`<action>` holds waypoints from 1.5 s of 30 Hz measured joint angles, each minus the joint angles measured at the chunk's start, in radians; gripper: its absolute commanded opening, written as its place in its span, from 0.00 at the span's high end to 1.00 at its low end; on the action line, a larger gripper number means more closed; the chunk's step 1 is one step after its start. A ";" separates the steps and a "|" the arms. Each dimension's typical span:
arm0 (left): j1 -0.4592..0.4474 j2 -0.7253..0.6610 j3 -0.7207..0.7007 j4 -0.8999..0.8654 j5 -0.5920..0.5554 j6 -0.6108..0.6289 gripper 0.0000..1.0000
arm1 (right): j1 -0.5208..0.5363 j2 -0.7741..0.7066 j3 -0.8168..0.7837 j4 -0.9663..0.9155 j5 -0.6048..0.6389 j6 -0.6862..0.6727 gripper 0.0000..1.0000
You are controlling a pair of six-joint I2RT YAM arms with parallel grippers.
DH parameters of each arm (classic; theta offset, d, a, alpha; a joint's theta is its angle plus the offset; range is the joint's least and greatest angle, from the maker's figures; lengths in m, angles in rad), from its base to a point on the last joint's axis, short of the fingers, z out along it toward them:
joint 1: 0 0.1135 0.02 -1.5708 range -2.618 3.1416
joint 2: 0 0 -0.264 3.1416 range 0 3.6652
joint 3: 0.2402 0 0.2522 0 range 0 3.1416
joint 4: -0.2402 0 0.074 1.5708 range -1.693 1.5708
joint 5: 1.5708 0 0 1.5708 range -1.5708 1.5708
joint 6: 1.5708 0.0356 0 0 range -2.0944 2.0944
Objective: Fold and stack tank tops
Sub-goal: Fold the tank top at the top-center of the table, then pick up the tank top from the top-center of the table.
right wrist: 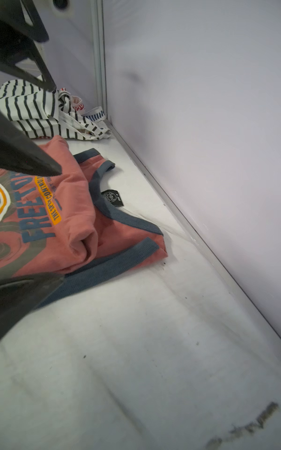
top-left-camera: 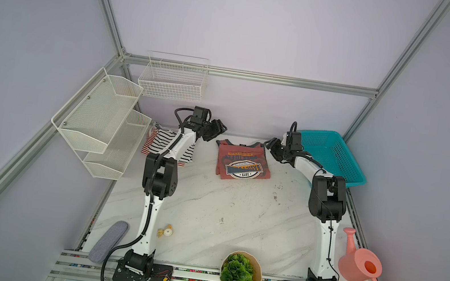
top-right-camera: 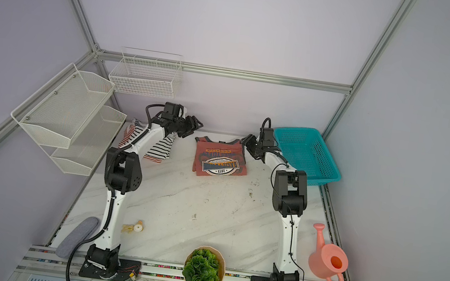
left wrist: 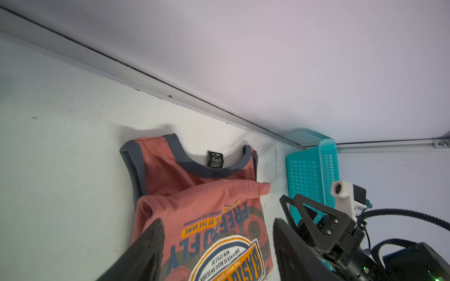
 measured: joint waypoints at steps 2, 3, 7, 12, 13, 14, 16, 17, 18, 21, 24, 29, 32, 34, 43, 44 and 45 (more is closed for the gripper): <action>-0.001 -0.081 -0.068 -0.024 -0.006 0.034 0.29 | 0.000 -0.019 -0.032 -0.010 -0.002 -0.036 0.30; -0.002 -0.116 -0.100 -0.038 -0.010 0.054 0.28 | 0.000 -0.027 -0.046 -0.021 -0.003 -0.056 0.29; -0.007 -0.201 -0.215 -0.088 -0.023 0.126 0.27 | 0.001 -0.032 -0.072 -0.079 0.000 -0.143 0.28; -0.014 -0.166 -0.293 -0.144 -0.023 0.178 0.25 | 0.001 -0.029 -0.065 -0.163 0.007 -0.233 0.26; -0.016 -0.148 -0.294 -0.152 -0.023 0.184 0.24 | 0.001 -0.021 -0.050 -0.180 0.008 -0.249 0.25; -0.018 -0.130 -0.294 -0.157 -0.022 0.187 0.24 | 0.001 -0.010 -0.034 -0.192 0.008 -0.262 0.25; -0.023 -0.093 -0.294 -0.160 -0.021 0.192 0.24 | 0.001 0.017 0.000 -0.211 0.009 -0.286 0.25; -0.026 -0.078 -0.294 -0.161 -0.020 0.194 0.24 | 0.000 0.028 0.009 -0.218 0.009 -0.295 0.25; -0.029 -0.062 -0.294 -0.163 -0.020 0.195 0.24 | 0.000 0.037 0.015 -0.225 0.009 -0.302 0.25; -0.037 -0.023 -0.293 -0.169 -0.019 0.201 0.24 | 0.001 0.058 0.031 -0.241 0.009 -0.322 0.26; -0.042 -0.002 -0.286 -0.161 -0.006 0.201 0.23 | 0.000 0.071 0.048 -0.246 0.006 -0.333 0.29; -0.045 0.017 -0.261 -0.156 0.009 0.201 0.24 | 0.000 0.084 0.057 -0.243 -0.003 -0.343 0.39; -0.051 0.032 -0.242 -0.150 0.017 0.200 0.24 | 0.000 0.087 0.056 -0.235 -0.025 -0.347 0.41; -0.057 0.036 -0.236 -0.149 0.021 0.199 0.24 | 0.001 0.087 0.045 -0.220 -0.042 -0.348 0.42; -0.094 0.065 -0.194 -0.152 0.027 0.176 0.27 | 0.006 0.072 -0.029 -0.114 -0.106 -0.335 0.43; -0.098 0.073 -0.181 -0.156 0.026 0.172 0.27 | 0.008 0.070 -0.037 -0.102 -0.111 -0.332 0.44; -0.100 0.083 -0.163 -0.164 0.023 0.165 0.27 | 0.010 0.068 -0.044 -0.092 -0.118 -0.329 0.44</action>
